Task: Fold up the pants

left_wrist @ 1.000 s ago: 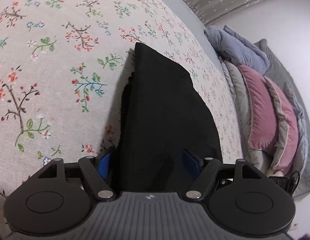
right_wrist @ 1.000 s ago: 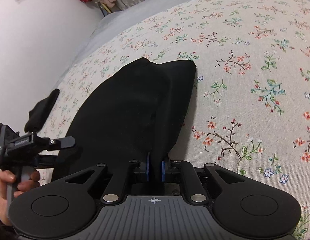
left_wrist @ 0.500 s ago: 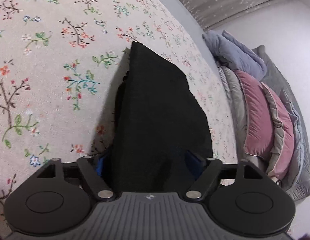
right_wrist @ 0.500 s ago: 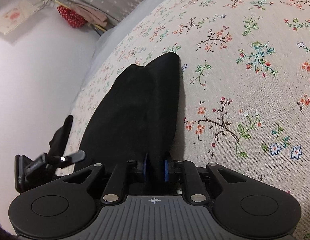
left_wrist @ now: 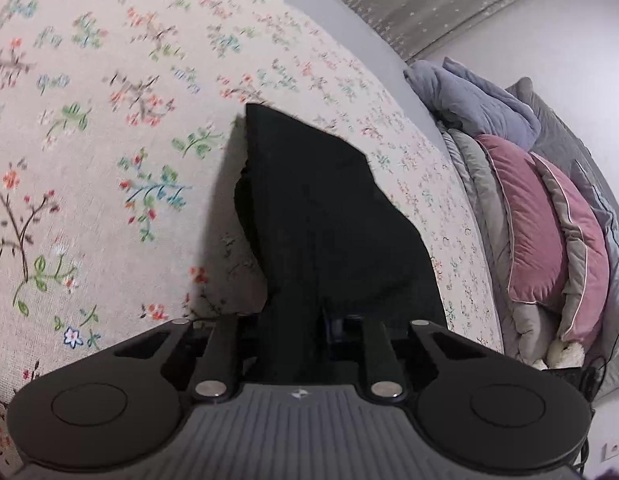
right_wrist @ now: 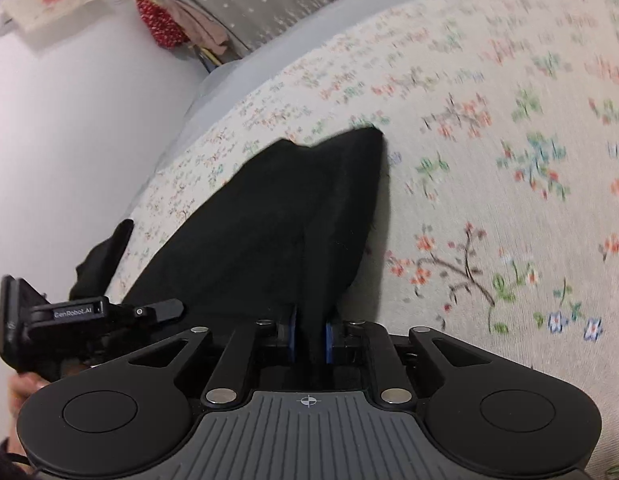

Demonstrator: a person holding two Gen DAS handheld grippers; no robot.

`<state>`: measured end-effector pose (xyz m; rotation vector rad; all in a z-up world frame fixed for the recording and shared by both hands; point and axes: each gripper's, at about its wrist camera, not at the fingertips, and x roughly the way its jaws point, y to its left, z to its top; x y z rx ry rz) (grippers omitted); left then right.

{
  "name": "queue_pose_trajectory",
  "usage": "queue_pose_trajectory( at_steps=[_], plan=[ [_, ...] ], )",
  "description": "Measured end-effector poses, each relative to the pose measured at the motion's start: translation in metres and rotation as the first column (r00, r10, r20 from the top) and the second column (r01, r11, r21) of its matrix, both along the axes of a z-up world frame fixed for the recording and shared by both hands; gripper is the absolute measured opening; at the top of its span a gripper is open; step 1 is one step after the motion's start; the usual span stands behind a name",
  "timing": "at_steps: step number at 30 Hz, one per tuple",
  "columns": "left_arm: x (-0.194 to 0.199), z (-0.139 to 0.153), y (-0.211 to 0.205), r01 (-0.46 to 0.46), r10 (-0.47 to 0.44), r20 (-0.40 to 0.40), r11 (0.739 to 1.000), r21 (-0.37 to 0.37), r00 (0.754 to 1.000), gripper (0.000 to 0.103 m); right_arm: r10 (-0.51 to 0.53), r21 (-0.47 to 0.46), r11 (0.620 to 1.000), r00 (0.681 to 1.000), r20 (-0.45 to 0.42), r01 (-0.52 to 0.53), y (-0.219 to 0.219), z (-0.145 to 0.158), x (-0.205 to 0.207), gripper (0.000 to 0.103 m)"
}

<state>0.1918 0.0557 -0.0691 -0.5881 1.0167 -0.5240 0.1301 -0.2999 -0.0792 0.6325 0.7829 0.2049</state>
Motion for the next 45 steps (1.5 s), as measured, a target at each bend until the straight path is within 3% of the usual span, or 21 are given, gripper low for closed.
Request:
queue_pose_trajectory(
  at_steps=[8, 16, 19, 22, 23, 24, 25, 26, 28, 30, 32, 37, 39, 41, 43, 45],
  plan=[
    [0.004, 0.027, -0.007, -0.016, 0.015, 0.084, 1.000, 0.010, 0.996, 0.001, 0.030, -0.153, 0.988, 0.996, 0.087, -0.016, 0.012, 0.030, 0.004, 0.011],
    [0.041, 0.058, -0.002, -0.079, 0.082, 0.215, 0.997, -0.026, 0.973, 0.001, 0.069, -0.255, 0.967, 0.976, 0.208, -0.014, 0.022, 0.071, 0.056, 0.010],
    [0.065, 0.051, 0.001, -0.101, 0.110, 0.216, 0.994, -0.051, 0.970, 0.001, 0.065, -0.240, 0.971, 0.972, 0.226, -0.009, 0.020, 0.073, 0.082, 0.010],
    [0.087, 0.020, -0.001, -0.117, 0.123, 0.139, 0.992, -0.055, 0.983, 0.005, 0.056, -0.230, 0.973, 0.980, 0.192, -0.011, 0.015, 0.057, 0.111, 0.011],
    [0.095, 0.004, -0.003, -0.134, 0.137, 0.088, 0.990, -0.037, 0.987, 0.006, 0.052, -0.226, 0.974, 0.984, 0.168, -0.013, 0.014, 0.044, 0.122, 0.012],
    [0.100, -0.009, -0.006, -0.151, 0.151, 0.052, 0.988, -0.003, 0.987, 0.014, 0.042, -0.221, 0.975, 0.991, 0.130, -0.012, 0.011, 0.030, 0.130, 0.016],
    [0.103, -0.019, -0.007, -0.159, 0.158, 0.041, 0.987, 0.026, 0.987, 0.021, 0.031, -0.224, 0.974, 0.996, 0.082, -0.012, 0.010, 0.017, 0.139, 0.022],
    [0.103, -0.024, -0.007, -0.156, 0.155, 0.055, 0.988, 0.013, 0.986, 0.022, 0.020, -0.229, 0.973, 0.999, 0.043, -0.010, 0.008, 0.001, 0.144, 0.019],
    [0.104, -0.019, -0.006, -0.156, 0.155, 0.048, 0.988, 0.009, 0.987, 0.022, 0.017, -0.177, 0.984, 0.998, 0.069, -0.004, -0.003, -0.007, 0.141, 0.019],
    [0.102, -0.012, -0.006, -0.146, 0.143, 0.068, 0.989, 0.037, 0.987, 0.022, 0.004, -0.141, 0.990, 0.999, 0.052, 0.004, -0.010, -0.004, 0.142, 0.021],
    [0.100, -0.010, -0.002, -0.138, 0.132, 0.086, 0.988, 0.070, 0.988, 0.025, 0.012, -0.166, 0.986, 0.999, 0.050, -0.003, -0.011, 0.000, 0.138, 0.024],
    [0.100, -0.009, 0.009, -0.175, 0.169, 0.085, 0.982, 0.073, 0.982, 0.029, -0.022, -0.145, 0.989, 0.999, 0.027, 0.026, -0.020, 0.003, 0.128, 0.030],
    [0.096, -0.005, 0.006, -0.170, 0.158, 0.115, 0.979, 0.109, 0.981, 0.029, -0.017, -0.156, 0.988, 1.000, 0.014, 0.019, -0.020, 0.004, 0.127, 0.032],
    [0.091, 0.000, 0.001, -0.174, 0.151, 0.147, 0.972, 0.159, 0.977, 0.029, -0.009, -0.183, 0.983, 1.000, -0.005, 0.008, -0.013, 0.010, 0.127, 0.033],
    [0.091, 0.008, -0.003, -0.206, 0.174, 0.166, 0.957, 0.203, 0.971, 0.029, -0.004, -0.246, 0.969, 1.000, -0.013, 0.001, -0.006, 0.016, 0.126, 0.042],
    [0.082, 0.022, -0.011, -0.248, 0.191, 0.223, 0.932, 0.265, 0.956, 0.029, -0.010, -0.325, 0.946, 0.999, 0.040, 0.022, 0.001, 0.031, 0.117, 0.043]
  ],
)
